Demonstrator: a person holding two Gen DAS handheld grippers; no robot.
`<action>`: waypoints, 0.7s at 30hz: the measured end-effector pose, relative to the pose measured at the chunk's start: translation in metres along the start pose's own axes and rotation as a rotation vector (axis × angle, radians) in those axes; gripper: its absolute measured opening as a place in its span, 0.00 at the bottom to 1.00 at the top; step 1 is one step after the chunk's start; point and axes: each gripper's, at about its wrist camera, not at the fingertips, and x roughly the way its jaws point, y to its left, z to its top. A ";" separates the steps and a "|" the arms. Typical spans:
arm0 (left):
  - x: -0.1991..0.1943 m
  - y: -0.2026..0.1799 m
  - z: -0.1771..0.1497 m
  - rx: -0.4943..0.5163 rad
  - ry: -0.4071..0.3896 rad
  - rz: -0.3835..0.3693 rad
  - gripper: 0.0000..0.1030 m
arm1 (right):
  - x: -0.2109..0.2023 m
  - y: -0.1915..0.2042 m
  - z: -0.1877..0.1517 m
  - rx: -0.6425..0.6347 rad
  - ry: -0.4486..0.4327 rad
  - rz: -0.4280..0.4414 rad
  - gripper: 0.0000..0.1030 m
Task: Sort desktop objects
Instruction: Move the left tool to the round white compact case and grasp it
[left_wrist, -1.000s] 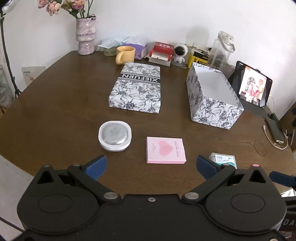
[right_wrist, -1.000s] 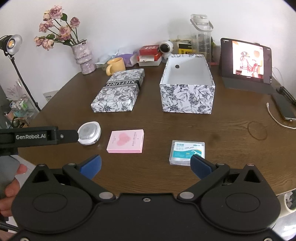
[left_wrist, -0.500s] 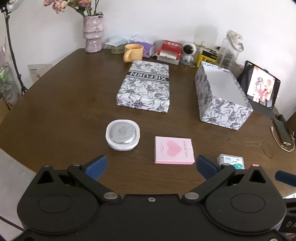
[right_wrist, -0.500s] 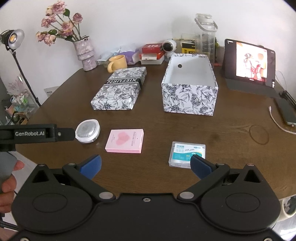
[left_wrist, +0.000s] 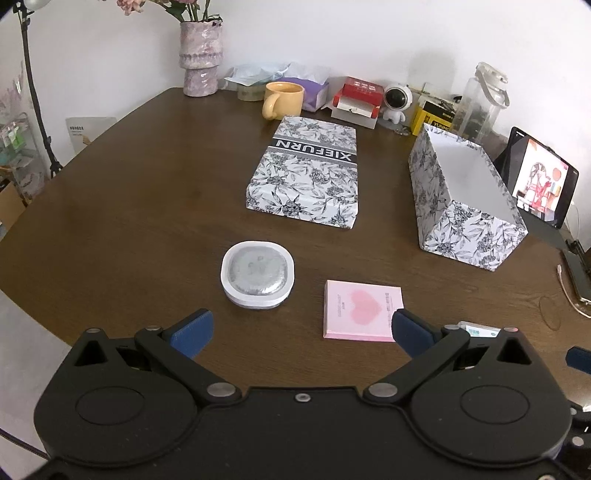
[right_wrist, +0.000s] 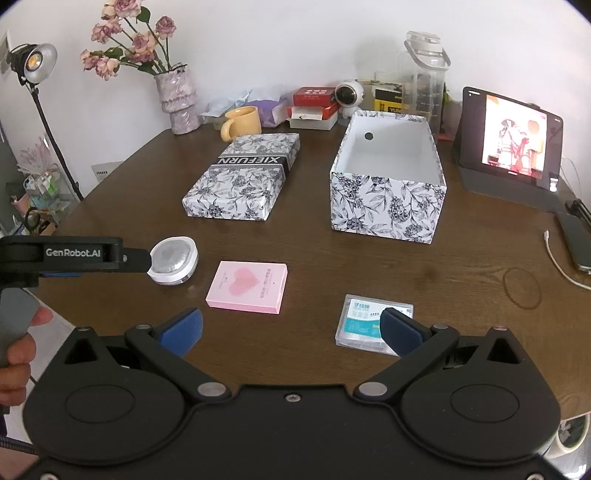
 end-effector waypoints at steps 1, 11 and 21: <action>0.002 0.001 0.001 -0.004 0.000 0.001 1.00 | 0.001 0.000 0.001 -0.005 0.001 -0.001 1.00; 0.024 0.007 0.010 0.002 0.033 0.056 1.00 | 0.015 -0.003 0.011 -0.026 0.048 -0.006 1.00; 0.077 0.020 0.036 -0.002 0.090 0.122 1.00 | 0.032 -0.003 0.019 -0.035 0.092 -0.040 1.00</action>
